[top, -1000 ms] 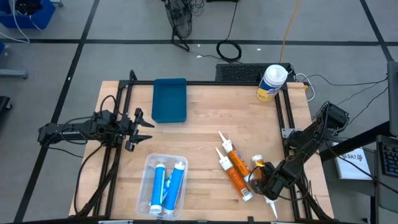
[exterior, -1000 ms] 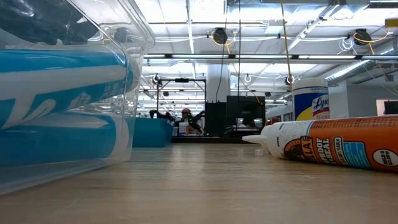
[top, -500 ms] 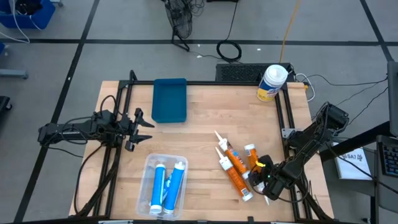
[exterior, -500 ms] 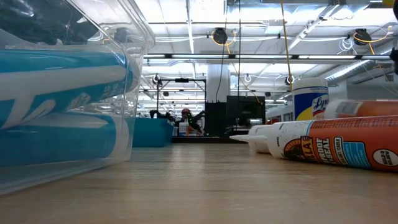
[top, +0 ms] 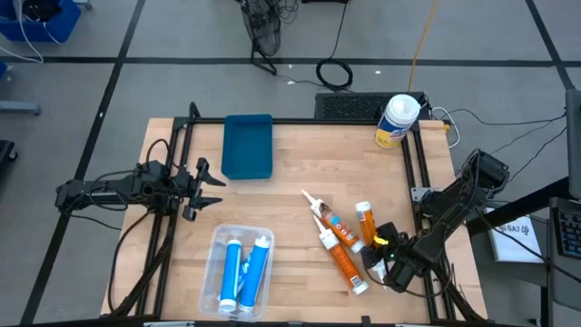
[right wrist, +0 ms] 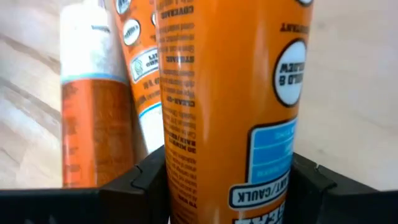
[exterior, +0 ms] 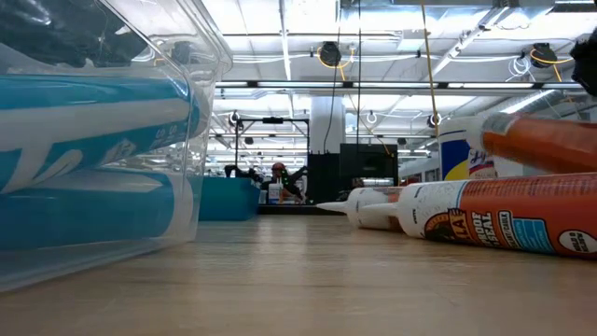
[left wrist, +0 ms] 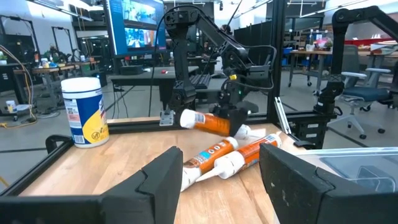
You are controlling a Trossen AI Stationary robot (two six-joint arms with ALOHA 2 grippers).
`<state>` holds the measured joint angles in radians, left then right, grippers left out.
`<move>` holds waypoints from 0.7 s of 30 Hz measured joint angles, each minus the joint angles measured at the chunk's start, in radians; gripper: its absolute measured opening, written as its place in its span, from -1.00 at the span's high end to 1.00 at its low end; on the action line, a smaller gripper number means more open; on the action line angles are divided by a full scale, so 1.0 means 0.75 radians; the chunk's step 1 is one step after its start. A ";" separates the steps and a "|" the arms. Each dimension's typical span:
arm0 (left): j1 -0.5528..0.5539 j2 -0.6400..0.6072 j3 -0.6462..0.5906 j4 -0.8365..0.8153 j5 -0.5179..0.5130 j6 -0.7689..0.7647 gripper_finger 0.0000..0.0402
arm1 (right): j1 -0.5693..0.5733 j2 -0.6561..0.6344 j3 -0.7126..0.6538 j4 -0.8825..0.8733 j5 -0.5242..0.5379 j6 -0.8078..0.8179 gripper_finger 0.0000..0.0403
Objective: Pick & place silicon tubes, Sealant and Lysol wipes
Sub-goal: Put the right orange sealant into the blue bin
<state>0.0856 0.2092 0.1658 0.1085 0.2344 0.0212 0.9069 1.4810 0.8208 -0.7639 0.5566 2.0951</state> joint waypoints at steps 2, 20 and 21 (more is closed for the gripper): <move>0.000 -0.001 0.000 -0.001 0.000 0.000 -0.07 | -0.003 0.000 0.029 -0.069 0.020 0.009 0.01; 0.000 0.000 0.000 -0.001 0.000 0.000 -0.07 | -0.130 -0.001 0.365 -0.316 0.423 -0.401 0.01; 0.000 0.000 0.000 0.000 0.000 0.000 -0.07 | -0.147 -0.001 0.379 -0.310 0.452 -0.456 0.01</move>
<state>0.0856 0.2089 0.1658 0.1083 0.2344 0.0212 0.7966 1.4799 1.1049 -0.9964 0.8960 1.7534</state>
